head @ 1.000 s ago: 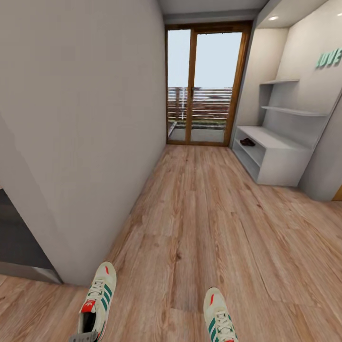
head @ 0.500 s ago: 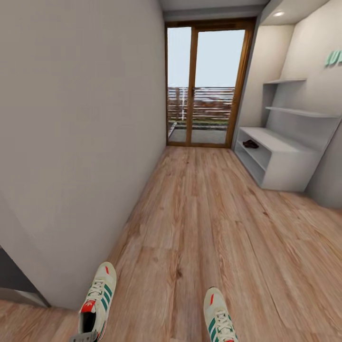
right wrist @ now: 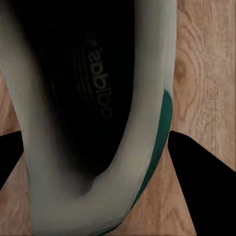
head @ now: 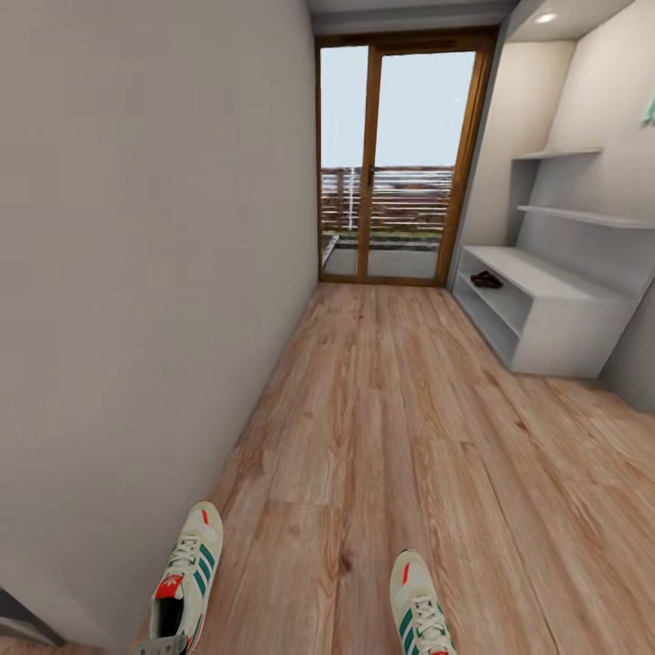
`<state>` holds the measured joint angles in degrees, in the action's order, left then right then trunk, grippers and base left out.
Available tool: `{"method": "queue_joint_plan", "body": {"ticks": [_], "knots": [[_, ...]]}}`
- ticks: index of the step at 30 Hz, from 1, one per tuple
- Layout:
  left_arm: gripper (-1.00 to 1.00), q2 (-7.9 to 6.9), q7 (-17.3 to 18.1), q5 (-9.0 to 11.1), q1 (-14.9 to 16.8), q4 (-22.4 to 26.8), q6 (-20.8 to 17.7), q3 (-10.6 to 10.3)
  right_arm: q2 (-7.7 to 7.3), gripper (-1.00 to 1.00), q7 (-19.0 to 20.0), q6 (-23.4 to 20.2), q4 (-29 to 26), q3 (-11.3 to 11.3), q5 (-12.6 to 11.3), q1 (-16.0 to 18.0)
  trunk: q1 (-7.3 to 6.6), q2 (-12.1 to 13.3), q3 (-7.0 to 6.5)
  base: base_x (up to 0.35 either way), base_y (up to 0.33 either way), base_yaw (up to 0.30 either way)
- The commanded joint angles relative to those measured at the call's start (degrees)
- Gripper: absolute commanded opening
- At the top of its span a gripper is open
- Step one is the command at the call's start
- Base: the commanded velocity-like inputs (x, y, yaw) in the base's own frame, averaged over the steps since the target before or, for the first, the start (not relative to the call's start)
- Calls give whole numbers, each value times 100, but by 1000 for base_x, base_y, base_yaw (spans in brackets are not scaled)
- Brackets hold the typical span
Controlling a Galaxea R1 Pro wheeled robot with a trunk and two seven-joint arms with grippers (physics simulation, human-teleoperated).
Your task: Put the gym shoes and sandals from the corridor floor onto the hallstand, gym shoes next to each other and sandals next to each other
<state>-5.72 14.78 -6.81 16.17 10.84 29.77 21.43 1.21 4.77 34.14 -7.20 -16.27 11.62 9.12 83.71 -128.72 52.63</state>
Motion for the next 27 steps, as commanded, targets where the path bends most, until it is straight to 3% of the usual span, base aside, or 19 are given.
{"method": "queue_joint_plan", "body": {"ticks": [1,27], "knots": [[-100,1,29,-57,3,-3,20,54,2,-100,41,13,-1,-51,24,2,2,-2,5,340,0,0],[-100,0,58,-55,2,-3,20,52,2,-100,41,13,-2,-51,24,2,2,-2,5,340,-9,0]]}}
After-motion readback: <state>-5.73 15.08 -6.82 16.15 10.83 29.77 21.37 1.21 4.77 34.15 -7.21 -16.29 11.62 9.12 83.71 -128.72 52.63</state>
